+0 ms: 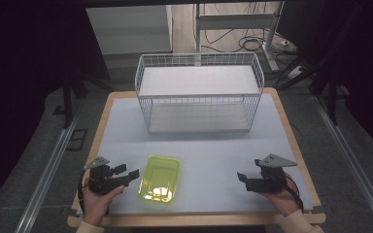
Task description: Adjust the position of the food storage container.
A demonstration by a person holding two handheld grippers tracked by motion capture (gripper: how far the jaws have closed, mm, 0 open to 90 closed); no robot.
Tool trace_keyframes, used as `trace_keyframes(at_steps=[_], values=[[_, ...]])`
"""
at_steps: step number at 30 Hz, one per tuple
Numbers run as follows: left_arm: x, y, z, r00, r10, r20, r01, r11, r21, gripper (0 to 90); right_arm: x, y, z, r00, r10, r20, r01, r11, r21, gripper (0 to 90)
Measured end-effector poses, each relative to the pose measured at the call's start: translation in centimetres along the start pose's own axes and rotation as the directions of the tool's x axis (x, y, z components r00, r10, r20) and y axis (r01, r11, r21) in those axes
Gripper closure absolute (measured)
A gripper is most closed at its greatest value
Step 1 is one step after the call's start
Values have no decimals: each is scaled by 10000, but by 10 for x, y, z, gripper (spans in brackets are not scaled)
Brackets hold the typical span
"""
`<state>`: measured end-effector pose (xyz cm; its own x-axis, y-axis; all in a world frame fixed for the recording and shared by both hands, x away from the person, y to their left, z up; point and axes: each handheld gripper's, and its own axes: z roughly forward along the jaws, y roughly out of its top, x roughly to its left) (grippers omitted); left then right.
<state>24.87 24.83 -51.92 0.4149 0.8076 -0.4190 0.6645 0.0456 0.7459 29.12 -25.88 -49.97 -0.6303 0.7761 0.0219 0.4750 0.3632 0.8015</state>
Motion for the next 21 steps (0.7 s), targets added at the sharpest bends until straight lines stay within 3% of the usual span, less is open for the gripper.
trace_keyframes(at_steps=[3, 8, 11, 12, 13, 14, 17, 21], values=[[-1, 3, -2, 10000, 1, 68, 0, 9999, -145, 326, -1, -1, -1, 9999, 147, -45, -147, 9999, 28, 162], [-1, 4, -7, 9996, -225, 183, 229, 9995, -212, 430, 0, -1, -1, 10000, 17, 77, -18, 10000, 11, 175], [-4, 7, -12, 9996, -217, 167, 222, 9994, -273, 602, 2, -1, 0, 9999, -65, 102, 64, 9999, 86, 175], [-5, 7, -13, 9997, -209, 134, 213, 9994, -290, 712, 2, -1, 0, 9999, -112, 103, 111, 9999, 119, 175], [-9, 9, -17, 9993, -227, -297, 218, 9993, -306, 849, 2, -1, 0, 9999, -87, 69, 86, 9999, 125, 175], [-9, 9, -17, 9993, -227, -297, 218, 9993, -306, 896, 2, -1, 0, 9999, -87, 69, 86, 9999, 125, 175], [-15, 12, -20, 9997, -67, -224, 62, 9997, -235, 898, -1, 0, -1, 10000, 60, 10, -60, 10000, 48, 176], [-28, 17, -20, 9991, 269, 320, -269, 9996, -10, 898, -4, 1, -3, 9998, 213, -5, -213, 9998, -13, 176]])
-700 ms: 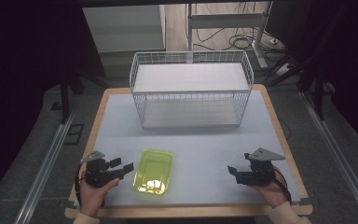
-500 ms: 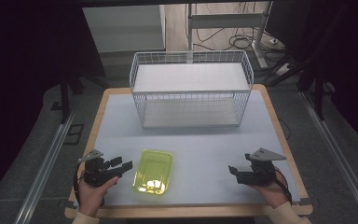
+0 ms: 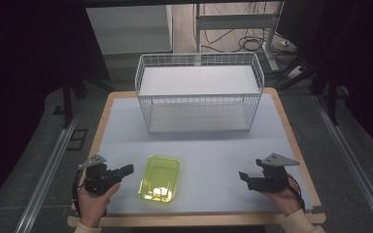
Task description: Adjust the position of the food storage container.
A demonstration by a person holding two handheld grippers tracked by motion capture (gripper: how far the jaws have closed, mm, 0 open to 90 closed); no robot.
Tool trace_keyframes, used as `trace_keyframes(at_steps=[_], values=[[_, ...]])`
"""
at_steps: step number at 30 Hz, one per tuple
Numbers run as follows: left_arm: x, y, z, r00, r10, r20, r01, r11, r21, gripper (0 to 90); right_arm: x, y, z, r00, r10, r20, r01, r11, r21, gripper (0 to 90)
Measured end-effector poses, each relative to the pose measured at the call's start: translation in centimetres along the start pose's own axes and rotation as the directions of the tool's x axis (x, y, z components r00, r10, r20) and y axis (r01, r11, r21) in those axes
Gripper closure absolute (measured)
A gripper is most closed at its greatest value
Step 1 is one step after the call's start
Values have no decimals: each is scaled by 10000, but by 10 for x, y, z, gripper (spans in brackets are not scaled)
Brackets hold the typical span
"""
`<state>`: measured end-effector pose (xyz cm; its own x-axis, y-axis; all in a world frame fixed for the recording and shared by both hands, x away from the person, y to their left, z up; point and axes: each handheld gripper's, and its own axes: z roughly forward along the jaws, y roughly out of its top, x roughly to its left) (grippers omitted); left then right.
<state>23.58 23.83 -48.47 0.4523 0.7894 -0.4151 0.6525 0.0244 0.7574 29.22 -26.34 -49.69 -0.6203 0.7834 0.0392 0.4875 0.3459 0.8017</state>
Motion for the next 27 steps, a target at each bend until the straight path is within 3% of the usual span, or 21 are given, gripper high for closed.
trace_keyframes(at_steps=[2, 6, 12, 15, 16, 17, 21, 27], values=[[-9, 2, 2, 9995, 150, 267, -155, 9997, 164, 897, -1, 0, -1, 10000, 15, -18, -15, 10000, -22, 178], [-23, 4, 8, 9987, 306, 400, -323, 9986, 423, 897, -2, 0, -1, 9990, 272, -340, -276, 9995, -119, 188], [-46, 5, 18, 9920, 754, 1017, -839, 9931, 820, 899, 2, 0, 0, 9990, 159, -423, -162, 9998, -64, 189], [-58, 4, 25, 9863, 1009, 1302, -1152, 9875, 1074, 899, 2, 1, 0, 9990, 134, -427, -135, 9999, -37, 190], [-66, 2, 31, 9822, 1130, 1500, -1329, 9826, 1301, 899, 1, 0, 1, 9989, 150, -453, -152, 9999, -40, 191], [-66, 2, 31, 9822, 1130, 1500, -1329, 9826, 1301, 899, 1, 0, 1, 9989, 150, -453, -152, 9999, -40, 191], [-80, -1, 43, 9742, 1299, 1845, -1627, 9709, 1756, 900, 1, 0, 1, 9988, 161, -461, -163, 9999, -32, 191], [-98, -7, 58, 9664, 1611, 2002, -2058, 9517, 2277, 900, 1, 0, 0, 9988, 144, -473, -148, 9999, -87, 190]])
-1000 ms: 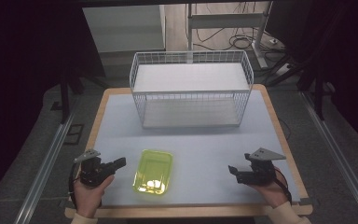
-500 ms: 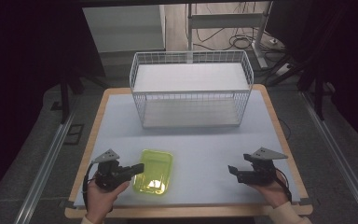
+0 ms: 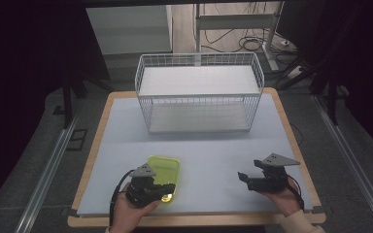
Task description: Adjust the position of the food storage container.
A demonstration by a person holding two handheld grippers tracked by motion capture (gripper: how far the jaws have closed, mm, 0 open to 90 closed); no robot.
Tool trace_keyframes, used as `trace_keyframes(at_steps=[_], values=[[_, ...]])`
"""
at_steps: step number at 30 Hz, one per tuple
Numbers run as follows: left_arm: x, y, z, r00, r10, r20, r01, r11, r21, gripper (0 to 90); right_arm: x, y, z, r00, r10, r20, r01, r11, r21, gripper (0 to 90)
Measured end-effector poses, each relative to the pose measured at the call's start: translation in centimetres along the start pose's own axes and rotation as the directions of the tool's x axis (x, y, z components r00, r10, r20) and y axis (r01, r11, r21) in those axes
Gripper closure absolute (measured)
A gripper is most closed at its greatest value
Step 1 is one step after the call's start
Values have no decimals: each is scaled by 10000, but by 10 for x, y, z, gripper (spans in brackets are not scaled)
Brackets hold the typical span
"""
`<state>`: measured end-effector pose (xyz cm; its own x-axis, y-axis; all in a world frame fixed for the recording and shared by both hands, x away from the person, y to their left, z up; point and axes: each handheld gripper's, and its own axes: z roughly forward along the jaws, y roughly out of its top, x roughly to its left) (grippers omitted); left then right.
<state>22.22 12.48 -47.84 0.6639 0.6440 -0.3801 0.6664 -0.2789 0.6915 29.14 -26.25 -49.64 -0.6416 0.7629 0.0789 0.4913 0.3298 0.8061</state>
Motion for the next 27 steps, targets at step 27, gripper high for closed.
trace_keyframes(at_steps=[27], values=[[-9, -17, 17, 9967, 704, -413, -637, 9872, 1459, 900, 2, -1, 2, 9998, -195, 6, 195, 9995, 231, 191]])
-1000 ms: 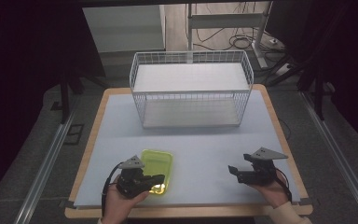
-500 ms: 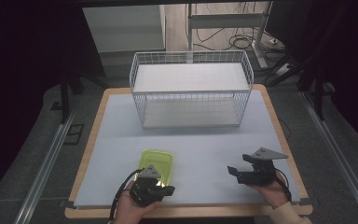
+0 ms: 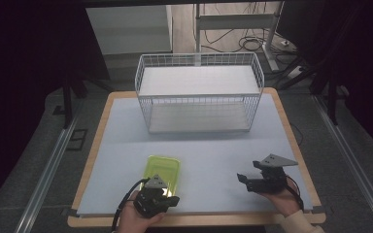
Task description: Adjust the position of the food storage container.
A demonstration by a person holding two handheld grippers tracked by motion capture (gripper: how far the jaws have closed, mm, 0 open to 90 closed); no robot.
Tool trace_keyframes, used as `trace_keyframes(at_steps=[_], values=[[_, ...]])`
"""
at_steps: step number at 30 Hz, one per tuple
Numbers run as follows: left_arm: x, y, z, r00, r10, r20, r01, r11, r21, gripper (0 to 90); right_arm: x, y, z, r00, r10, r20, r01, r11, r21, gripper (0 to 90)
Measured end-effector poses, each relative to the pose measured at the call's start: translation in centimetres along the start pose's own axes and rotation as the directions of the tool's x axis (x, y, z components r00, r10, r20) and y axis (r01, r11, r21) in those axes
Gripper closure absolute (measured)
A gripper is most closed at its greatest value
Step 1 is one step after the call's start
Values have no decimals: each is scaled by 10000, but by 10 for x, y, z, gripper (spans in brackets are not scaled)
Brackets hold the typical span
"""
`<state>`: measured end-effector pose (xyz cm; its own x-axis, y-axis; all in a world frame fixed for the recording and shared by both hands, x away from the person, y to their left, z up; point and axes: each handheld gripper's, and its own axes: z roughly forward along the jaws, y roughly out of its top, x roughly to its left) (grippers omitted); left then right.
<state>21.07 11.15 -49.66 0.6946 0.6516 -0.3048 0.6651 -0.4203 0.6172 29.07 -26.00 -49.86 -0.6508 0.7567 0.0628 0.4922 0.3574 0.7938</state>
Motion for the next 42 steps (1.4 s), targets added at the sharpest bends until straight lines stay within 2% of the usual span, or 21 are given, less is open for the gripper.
trace_keyframes(at_steps=[7, 11, 19, 25, 35, 42], values=[[2, -6, -6, 9997, -121, -189, 121, 9999, -3, 900, 0, 0, -1, 10000, -20, 3, 20, 10000, -47, 191], [5, -10, -10, 9994, -179, -299, 179, 9998, -6, 900, 0, 0, -1, 9999, 128, -89, -128, 9999, -80, 190], [12, -20, -20, 9980, -382, -510, 380, 9993, -42, 900, 0, 0, -1, 9999, 133, -38, -133, 9999, -48, 191], [19, -25, -27, 9977, -379, -560, 378, 9993, -38, 900, 0, 0, 0, 10000, 91, -33, -91, 10000, 3, 191], [30, -31, -37, 9946, -712, -752, 706, 9974, -107, 900, 0, 0, 0, 10000, 85, -15, -85, 10000, 0, 191], [37, -33, -43, 9922, -782, -975, 776, 9969, -102, 900, -1, 0, 0, 9999, 107, -5, -107, 9999, 5, 191]])
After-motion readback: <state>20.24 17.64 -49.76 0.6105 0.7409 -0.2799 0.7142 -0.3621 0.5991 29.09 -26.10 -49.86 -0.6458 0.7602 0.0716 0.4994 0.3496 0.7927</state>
